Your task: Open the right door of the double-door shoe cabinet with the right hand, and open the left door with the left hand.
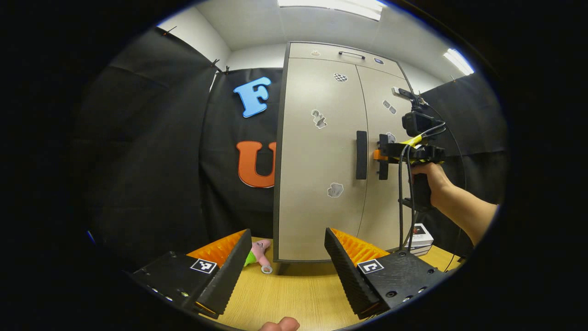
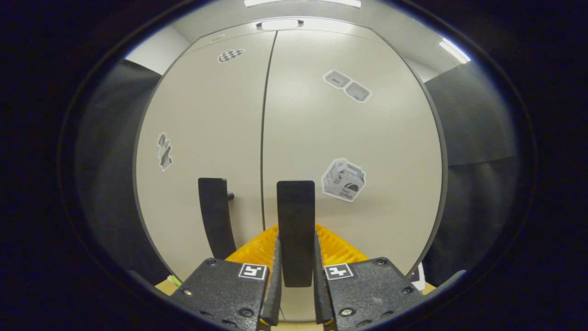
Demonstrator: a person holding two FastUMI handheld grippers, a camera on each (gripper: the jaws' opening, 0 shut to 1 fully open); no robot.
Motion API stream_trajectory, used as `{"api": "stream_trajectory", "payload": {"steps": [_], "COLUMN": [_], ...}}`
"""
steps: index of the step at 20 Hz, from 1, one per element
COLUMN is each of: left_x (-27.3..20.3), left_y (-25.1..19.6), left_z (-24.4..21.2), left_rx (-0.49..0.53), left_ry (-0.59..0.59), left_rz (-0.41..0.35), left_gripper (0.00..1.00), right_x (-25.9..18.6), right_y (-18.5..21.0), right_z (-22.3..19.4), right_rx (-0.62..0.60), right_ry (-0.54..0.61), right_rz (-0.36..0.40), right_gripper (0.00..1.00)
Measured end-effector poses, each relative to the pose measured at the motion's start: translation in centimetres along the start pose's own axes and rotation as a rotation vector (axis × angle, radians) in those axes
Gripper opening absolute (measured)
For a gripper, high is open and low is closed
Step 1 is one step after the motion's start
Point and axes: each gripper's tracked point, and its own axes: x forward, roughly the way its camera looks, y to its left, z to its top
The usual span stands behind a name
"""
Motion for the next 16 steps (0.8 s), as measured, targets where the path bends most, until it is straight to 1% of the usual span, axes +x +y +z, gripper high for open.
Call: {"api": "stream_trajectory", "payload": {"steps": [1,2,5,6,8,10,11,12,16], "left_x": [0.0,0.2,0.0,0.0,-0.2,-0.2,-0.2,-0.4,-0.3], "left_y": [0.1,0.1,0.4,0.5,0.7,0.7,0.7,0.6,-0.2], "left_z": [-0.2,-0.4,-0.7,-0.7,-0.6,-0.3,-0.2,-0.2,0.4], "left_rx": [-0.005,-0.009,-0.014,-0.013,-0.010,-0.016,-0.018,-0.019,0.009], "left_ry": [0.006,0.015,0.026,0.028,0.027,0.022,0.014,0.011,0.000], "left_rz": [0.002,0.004,0.014,0.018,0.023,0.023,0.023,0.019,0.018], "left_gripper": [0.95,0.95,0.95,0.95,0.95,0.95,0.95,0.95,0.95], "right_x": [-0.1,-0.3,-1.6,-2.3,-3.9,-5.7,-6.5,-7.3,-10.7], "right_y": [0.0,0.0,-0.2,-0.3,-0.7,-1.4,-1.7,-2.1,-4.0], "right_z": [0.0,0.0,-0.1,-0.1,0.0,0.0,0.0,0.0,-0.1], "right_rx": [0.008,0.018,0.019,0.024,0.042,0.046,0.041,0.044,0.051], "right_ry": [0.008,0.019,0.035,0.036,0.033,0.030,0.034,0.037,0.046], "right_rz": [0.009,0.022,0.044,0.052,0.061,0.071,0.079,0.087,0.108], "right_gripper": [0.27,0.27,0.25,0.23,0.25,0.24,0.21,0.22,0.21]}}
